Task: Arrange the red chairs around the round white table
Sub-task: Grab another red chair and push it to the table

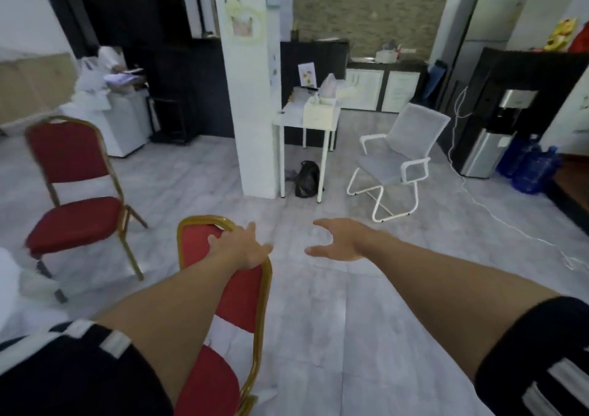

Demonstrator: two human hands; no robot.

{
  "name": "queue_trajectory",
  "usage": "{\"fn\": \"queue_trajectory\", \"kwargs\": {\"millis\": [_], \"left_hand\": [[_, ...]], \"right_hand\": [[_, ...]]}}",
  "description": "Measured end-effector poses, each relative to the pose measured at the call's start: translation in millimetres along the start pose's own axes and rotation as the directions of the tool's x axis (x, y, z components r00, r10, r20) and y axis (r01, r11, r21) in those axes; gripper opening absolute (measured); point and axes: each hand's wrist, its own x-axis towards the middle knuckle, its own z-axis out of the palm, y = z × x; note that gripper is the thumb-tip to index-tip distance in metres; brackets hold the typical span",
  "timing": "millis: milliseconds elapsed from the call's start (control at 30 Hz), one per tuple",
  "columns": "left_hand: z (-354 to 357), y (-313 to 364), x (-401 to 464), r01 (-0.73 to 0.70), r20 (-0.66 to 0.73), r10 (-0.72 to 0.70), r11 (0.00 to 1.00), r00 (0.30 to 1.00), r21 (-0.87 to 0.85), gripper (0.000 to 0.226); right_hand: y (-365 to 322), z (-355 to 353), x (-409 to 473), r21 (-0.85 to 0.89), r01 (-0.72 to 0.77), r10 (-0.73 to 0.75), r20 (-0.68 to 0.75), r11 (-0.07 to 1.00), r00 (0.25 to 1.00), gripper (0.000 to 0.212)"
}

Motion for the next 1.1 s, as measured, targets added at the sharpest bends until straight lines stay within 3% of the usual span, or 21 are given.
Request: {"fn": "queue_trajectory", "kwargs": {"millis": [167, 400, 567, 767, 933, 1100], "left_hand": [[-4.2, 22.4, 33.2, 0.172, -0.024, -0.174, 0.983, 0.984, -0.070, 0.090], [10.7, 1.3, 83.8, 0.370, -0.033, -0.378, 0.918, 0.925, -0.144, 0.092], [2.7, -28.4, 124.5, 0.473, 0.008, -0.481, 0.861, 0.877, -0.186, 0.092], [-19.9, -49.8, 175.3, 0.526, -0.039, -0.546, 0.823, 0.837, -0.214, 0.100], [-31.0, -68.6, 174.0, 0.639, -0.010, -0.663, 0.724, 0.748, -0.260, 0.076], [-29.2, -85.8, 185.1, 0.761, 0.006, -0.802, 0.565, 0.597, -0.318, 0.088]], "right_hand": [[17.8, -32.0, 67.9, -0.077, 0.223, -0.219, 0.062, 0.972, 0.974, 0.107], [-8.3, -49.4, 181.5, -0.108, 0.469, -0.446, 0.183, 0.877, 0.876, 0.115], [-38.6, -55.8, 242.8, -0.072, 0.573, -0.549, 0.210, 0.817, 0.809, 0.114], [-66.2, -71.8, 308.5, -0.092, 0.668, -0.624, 0.282, 0.739, 0.729, 0.114], [-107.0, -82.6, 360.0, -0.071, 0.774, -0.717, 0.331, 0.630, 0.614, 0.115], [-138.4, -93.4, 402.6, -0.058, 0.858, -0.779, 0.392, 0.510, 0.489, 0.110]]}}
